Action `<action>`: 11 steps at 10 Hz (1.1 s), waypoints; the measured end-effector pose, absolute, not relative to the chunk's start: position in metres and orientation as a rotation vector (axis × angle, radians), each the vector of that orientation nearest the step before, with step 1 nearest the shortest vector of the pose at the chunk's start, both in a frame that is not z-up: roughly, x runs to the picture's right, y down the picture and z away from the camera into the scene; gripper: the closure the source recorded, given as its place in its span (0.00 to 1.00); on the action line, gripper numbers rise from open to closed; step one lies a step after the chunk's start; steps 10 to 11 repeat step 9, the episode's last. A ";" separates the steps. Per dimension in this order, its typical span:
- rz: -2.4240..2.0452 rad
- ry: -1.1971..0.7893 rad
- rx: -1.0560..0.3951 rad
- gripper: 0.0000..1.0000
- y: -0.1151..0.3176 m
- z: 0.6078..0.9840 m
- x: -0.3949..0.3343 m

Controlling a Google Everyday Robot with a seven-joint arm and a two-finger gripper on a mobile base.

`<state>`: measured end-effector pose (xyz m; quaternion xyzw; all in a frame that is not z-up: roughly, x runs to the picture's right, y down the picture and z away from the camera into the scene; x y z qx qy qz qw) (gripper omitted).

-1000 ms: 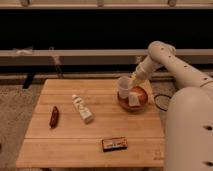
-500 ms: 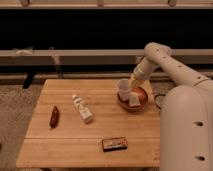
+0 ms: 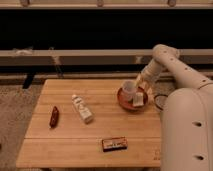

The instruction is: Place the ceramic cup in the ceramic bowl

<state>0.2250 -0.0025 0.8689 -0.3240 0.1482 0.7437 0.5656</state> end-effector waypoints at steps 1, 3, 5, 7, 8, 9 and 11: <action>1.756 0.325 -0.749 0.20 -0.004 0.863 0.228; 1.750 0.264 -0.728 0.20 -0.007 0.845 0.227; 1.719 0.164 -0.674 0.20 -0.007 0.812 0.221; 1.682 0.090 -0.589 0.20 0.000 0.788 0.210; 1.665 0.063 -0.559 0.20 0.003 0.780 0.204; 1.655 0.051 -0.544 0.20 0.005 0.776 0.201; 1.655 0.051 -0.544 0.20 0.005 0.776 0.201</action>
